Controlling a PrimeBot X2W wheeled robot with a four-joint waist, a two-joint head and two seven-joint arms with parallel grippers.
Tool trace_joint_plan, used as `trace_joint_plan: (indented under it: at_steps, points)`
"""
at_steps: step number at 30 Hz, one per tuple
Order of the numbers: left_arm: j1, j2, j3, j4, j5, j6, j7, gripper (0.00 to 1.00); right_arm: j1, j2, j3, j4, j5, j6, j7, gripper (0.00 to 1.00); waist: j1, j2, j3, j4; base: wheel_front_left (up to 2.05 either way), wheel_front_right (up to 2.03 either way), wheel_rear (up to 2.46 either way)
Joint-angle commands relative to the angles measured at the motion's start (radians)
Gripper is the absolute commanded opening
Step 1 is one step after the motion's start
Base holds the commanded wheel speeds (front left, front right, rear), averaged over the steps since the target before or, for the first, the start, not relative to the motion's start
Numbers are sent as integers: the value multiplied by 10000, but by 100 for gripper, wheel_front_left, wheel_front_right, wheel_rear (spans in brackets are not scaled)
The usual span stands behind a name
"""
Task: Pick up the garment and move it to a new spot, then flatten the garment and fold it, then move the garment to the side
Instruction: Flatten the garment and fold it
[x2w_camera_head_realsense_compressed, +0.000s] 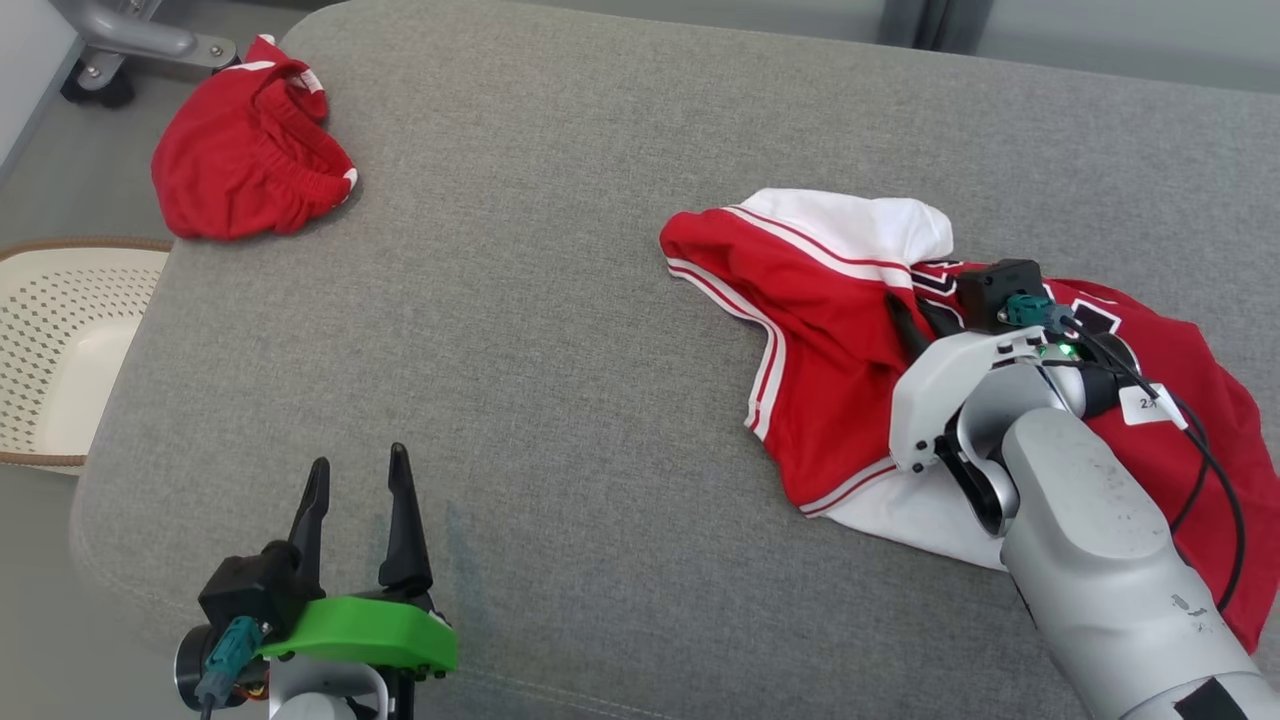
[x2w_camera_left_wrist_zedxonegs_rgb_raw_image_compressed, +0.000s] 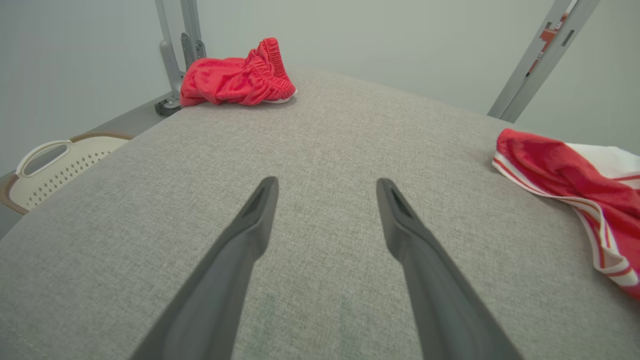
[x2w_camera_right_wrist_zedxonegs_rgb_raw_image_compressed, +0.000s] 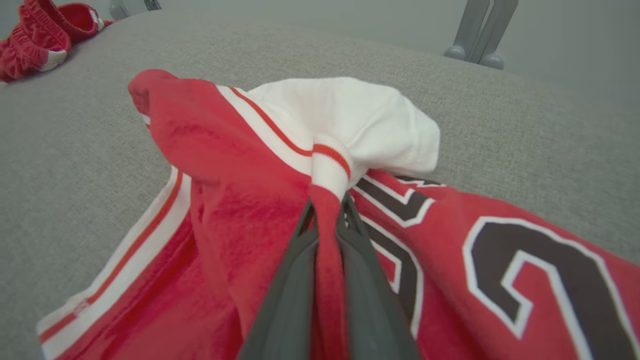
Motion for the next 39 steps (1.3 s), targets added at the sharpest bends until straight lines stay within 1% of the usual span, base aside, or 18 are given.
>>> trace_joint_plan:
  at_steps: [1,4,8,12,15,17,21,23,25,26,27,28,33,35,39]
  points:
    - [2,16,38,-5,-1,39,-5,100,-164,36,65,42,62,-14,-194,0,0,0,-19,-29,0,0,0]
    - [26,16,95,-4,51,18,-5,100,-299,84,249,-99,30,-14,-686,0,0,0,-57,-90,0,0,0]
    - [72,16,190,-13,154,6,-5,100,-267,270,955,-651,-40,-14,-1349,0,0,0,-145,-232,0,0,0]
    - [97,17,289,10,261,-36,-5,100,218,322,2119,-1494,-21,-14,-1744,0,0,0,-290,-383,0,0,0]
    - [132,17,349,1,333,-71,-5,100,714,368,3170,-2109,31,-14,-1712,0,0,0,-373,-476,0,0,0]
    - [143,17,384,-1,374,-88,-5,100,1037,339,3947,-2313,-62,-14,-1601,0,0,0,-407,-525,0,0,0]
    - [96,17,408,19,419,-130,-5,100,1507,209,5349,-2165,-235,-15,-1453,0,0,0,-424,-567,0,0,0]
    - [62,17,419,29,430,-155,-5,100,1674,287,5810,-1939,-184,-14,-1539,0,0,0,-418,-578,0,0,0]
    - [34,17,436,36,450,-181,-5,100,1724,323,6063,-1661,-123,-14,-1650,0,0,0,-410,-588,0,0,0]
    - [27,17,443,37,449,-173,-5,100,1754,354,6105,-1594,-32,-14,-1765,22,0,0,-406,-594,0,0,0]
    - [24,17,454,39,435,-177,-5,100,1787,398,6152,-1504,62,-14,-1874,50,0,0,-403,-603,0,0,0]
    - [26,17,474,43,439,-178,-5,100,1801,438,6187,-1464,202,-14,-1966,100,0,0,-402,-618,0,0,0]
    - [84,17,523,62,473,-200,-5,100,1518,451,5812,-1847,528,-14,-2404,100,0,0,-448,-676,0,0,0]
    - [100,17,510,63,469,-206,-5,100,1461,388,5314,-2130,602,-14,-2497,100,0,0,-474,-673,0,0,0]
    - [87,17,398,40,419,-169,-5,100,1343,178,3938,-2285,221,-14,-2449,100,0,0,-500,-546,0,0,0]
